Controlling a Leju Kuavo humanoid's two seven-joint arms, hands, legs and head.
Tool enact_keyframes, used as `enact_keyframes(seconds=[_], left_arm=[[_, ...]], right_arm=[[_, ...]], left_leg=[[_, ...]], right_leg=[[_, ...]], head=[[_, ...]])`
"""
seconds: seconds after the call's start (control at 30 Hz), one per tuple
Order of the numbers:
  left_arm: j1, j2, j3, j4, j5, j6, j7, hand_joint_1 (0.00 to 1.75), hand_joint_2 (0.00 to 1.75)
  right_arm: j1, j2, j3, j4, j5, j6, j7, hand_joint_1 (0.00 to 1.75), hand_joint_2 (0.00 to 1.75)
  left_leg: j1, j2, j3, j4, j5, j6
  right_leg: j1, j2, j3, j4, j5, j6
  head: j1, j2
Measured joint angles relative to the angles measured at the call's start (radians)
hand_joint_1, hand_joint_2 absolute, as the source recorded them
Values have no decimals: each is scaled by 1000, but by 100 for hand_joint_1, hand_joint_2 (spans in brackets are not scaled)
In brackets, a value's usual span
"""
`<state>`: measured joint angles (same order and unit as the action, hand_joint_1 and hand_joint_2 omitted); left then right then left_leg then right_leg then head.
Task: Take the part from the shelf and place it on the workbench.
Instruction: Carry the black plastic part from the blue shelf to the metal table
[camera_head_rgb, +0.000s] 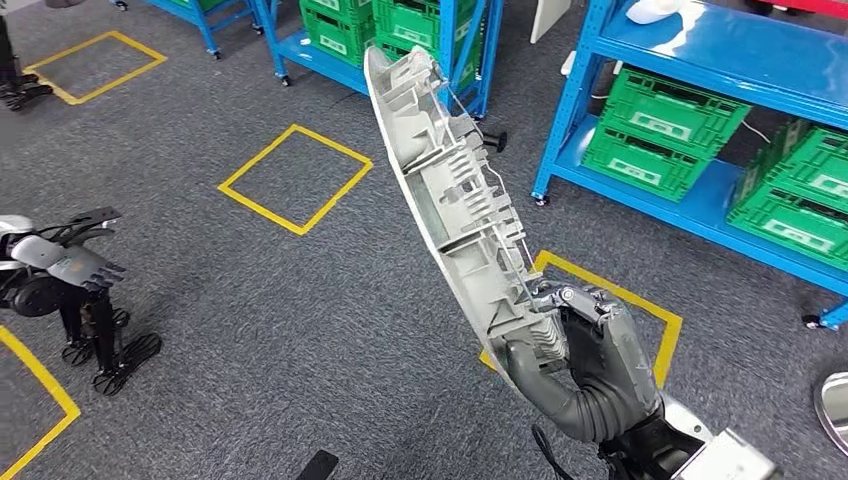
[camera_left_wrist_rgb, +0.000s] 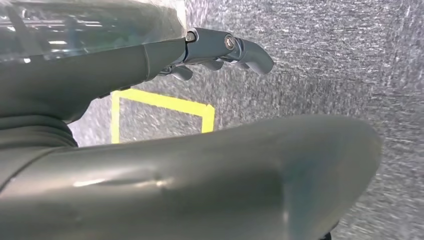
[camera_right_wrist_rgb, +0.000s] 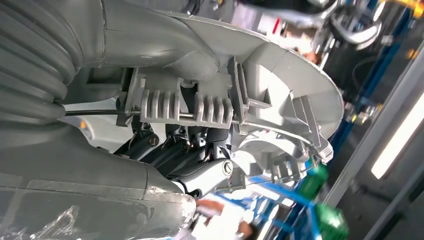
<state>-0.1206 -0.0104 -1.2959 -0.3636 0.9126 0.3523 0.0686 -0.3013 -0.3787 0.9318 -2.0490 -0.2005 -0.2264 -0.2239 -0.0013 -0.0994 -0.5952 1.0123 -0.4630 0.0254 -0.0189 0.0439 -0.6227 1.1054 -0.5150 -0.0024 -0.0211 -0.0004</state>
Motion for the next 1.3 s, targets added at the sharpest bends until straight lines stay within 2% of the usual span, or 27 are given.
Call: enact_keyframes(seconds=[0.07, 0.1, 0.13, 0.17, 0.23, 0.3, 0.37, 0.4, 0.47, 0.5, 0.57, 0.6, 0.67, 0.7, 0.73, 0.8, 0.83, 0.87, 0.9, 0.93, 0.97, 1.03, 1.1, 1.17, 1.2, 1.23, 1.3], left_arm=[[4, 1, 0, 1, 5, -4, -13, 0, 175], [7, 2, 0, 2, 7, -5, -16, 0, 175], [10, 3, 0, 3, 8, -6, -18, 0, 175], [13, 4, 0, 4, 9, -7, -19, 0, 175], [17, 5, 0, 7, 9, -8, -19, 0, 175], [16, 4, 0, 10, 9, -9, -21, 0, 175], [15, 4, 0, 13, 9, -12, -19, 0, 175], [16, 4, 0, 15, 9, -13, -17, 0, 175], [17, 4, 0, 17, 5, -12, -14, 0, 175], [16, 5, 0, 18, 0, -11, -12, 0, 175], [12, 5, -3, 18, -17, -8, -8, 0, 175], [10, 4, -6, 18, -23, -6, -5, 0, 175], [11, 4, -13, 18, -27, -2, 1, 0, 175], [12, 3, -17, 18, -27, 0, 3, 0, 175], [11, 2, -20, 18, -28, 1, 5, 0, 175], [6, 0, -23, 18, -29, 2, 5, 0, 175], [3, -2, -24, 18, -29, 2, 5, 0, 175], [2, -3, -24, 18, -30, 2, 5, 0, 175], [2, -4, -24, 18, -31, 2, 6, 0, 175], [2, -4, -24, 18, -32, 3, 7, 0, 175], [2, -4, -24, 18, -35, 4, 8, 0, 175], [0, -5, -24, 18, -40, 6, 11, 0, 175], [-1, -7, -24, 18, -41, 8, 13, 0, 175], [2, -6, -25, 18, -40, 9, 15, 0, 175], [5, -6, -25, 18, -40, 10, 16, 0, 175], [6, -5, -25, 18, -39, 10, 16, 0, 175], [5, -5, -25, 18, -39, 10, 16, 0, 175]], right_arm=[[1, 7, 8, 0, 17, 1, 0, 175, 175], [2, 10, 13, 0, 21, 2, 0, 175, 175], [2, 13, 17, 0, 24, 2, 0, 175, 175], [1, 16, 21, 1, 25, 2, 0, 175, 175], [-1, 24, 25, 2, 26, 2, 0, 175, 175], [-1, 29, 29, 3, 27, 2, 0, 175, 175], [-1, 30, 34, 4, 27, 2, 0, 175, 175], [-1, 31, 36, 4, 27, 2, 1, 175, 175], [-1, 33, 40, 4, 27, -1, 2, 175, 175], [-1, 34, 41, 4, 28, -5, 4, 175, 175], [0, 34, 39, 3, 30, -20, 9, 175, 175], [1, 33, 37, 3, 31, -27, 10, 175, 175], [1, 30, 31, 1, 31, -34, 12, 175, 175], [1, 29, 28, 0, 31, -36, 12, 175, 175], [2, 27, 25, -2, 31, -36, 13, 175, 175], [4, 21, 21, -5, 31, -37, 13, 175, 175], [6, 18, 20, -6, 31, -37, 13, 175, 175], [9, 15, 20, -6, 31, -37, 13, 175, 175], [11, 13, 19, -6, 31, -37, 13, 175, 175], [13, 12, 19, -6, 31, -36, 13, 175, 175], [15, 11, 18, -6, 31, -36, 13, 175, 175], [19, 9, 16, -7, 31, -35, 14, 175, 175], [21, 7, 13, -9, 31, -32, 14, 175, 175], [21, 6, 12, -11, 30, -28, 14, 175, 175], [21, 6, 11, -12, 30, -27, 14, 175, 175], [21, 6, 11, -13, 30, -26, 14, 175, 175], [23, 6, 9, -13, 30, -26, 14, 175, 175]], left_leg=[[3, -24, -12, 7, 1, -10], [6, -35, -18, 7, 4, -17], [9, -48, -21, 6, 6, -23], [9, -48, -24, 6, 6, -29], [5, 1, -41, 41, -17, -42], [9, 67, -90, 148, -71, -56], [17, 86, -133, 240, -98, -64], [20, 89, -133, 241, -87, -66], [22, 108, -85, 147, -28, -65], [17, 133, -53, 89, -7, -62], [6, 172, -18, 19, 6, -47], [1, 177, -17, 13, 1, -39], [1, 154, -19, 8, 4, -23], [3, 142, -19, 5, 5, -18], [5, 130, -18, 3, 7, -12], [5, 103, -17, 1, 8, -3], [3, 89, -17, 2, 8, 1], [1, 73, -17, 2, 8, 3], [0, 57, -17, 3, 8, 4], [-1, 41, -16, 4, 8, 4], [-2, 25, -16, 6, 8, 4], [0, -4, -20, 10, 9, 0], [6, -28, -30, 12, 13, -11], [12, -49, -36, 10, 16, -25], [10, -39, -39, 16, 12, -31], [8, -15, -49, 37, -2, -37], [6, 55, -93, 137, -53, -48]], right_leg=[[0, 34, 29, -70, 18, -6], [1, 35, 31, -76, 14, -8], [2, 23, 32, -81, 14, -11], [1, 10, 36, -86, 16, -17], [-4, -19, 47, -99, 20, -27], [-3, -50, 56, -104, 18, -32], [-2, -81, 59, -102, 14, -32], [-2, -95, 60, -101, 11, -31], [-2, -120, 64, -97, 3, -25], [0, -132, 67, -96, -1, -21], [6, -154, 70, -94, -7, -9], [9, -166, 72, -95, -9, -4], [8, -180, 77, -96, -14, 8], [5, -162, 77, -88, -24, 13], [2, -133, 66, -61, -44, 16], [0, -69, 11, 53, -101, 15], [2, -55, -25, 120, -125, 12], [3, -50, -53, 166, -133, 10], [4, -48, -66, 179, -122, 7], [5, -44, -61, 153, -93, 3], [6, -33, -42, 97, -53, -2], [4, 21, 4, -22, 5, -11], [5, 54, 23, -73, 17, -16], [7, 33, 29, -83, 19, -20], [6, 19, 35, -89, 21, -25], [4, 3, 43, -96, 22, -30], [3, -30, 56, -103, 21, -36]], head=[[2, 0], [3, 0], [3, 0], [4, 0], [-5, 0], [-16, 0], [-20, 0], [-22, 0], [-28, 0], [-30, 0], [-33, 0], [-32, 0], [-28, 0], [-26, 0], [-23, 0], [-15, 0], [-10, 0], [-7, 0], [-5, 0], [-3, 0], [-1, 0], [2, 0], [5, 0], [9, 0], [9, 0], [6, 0], [-1, 0]])
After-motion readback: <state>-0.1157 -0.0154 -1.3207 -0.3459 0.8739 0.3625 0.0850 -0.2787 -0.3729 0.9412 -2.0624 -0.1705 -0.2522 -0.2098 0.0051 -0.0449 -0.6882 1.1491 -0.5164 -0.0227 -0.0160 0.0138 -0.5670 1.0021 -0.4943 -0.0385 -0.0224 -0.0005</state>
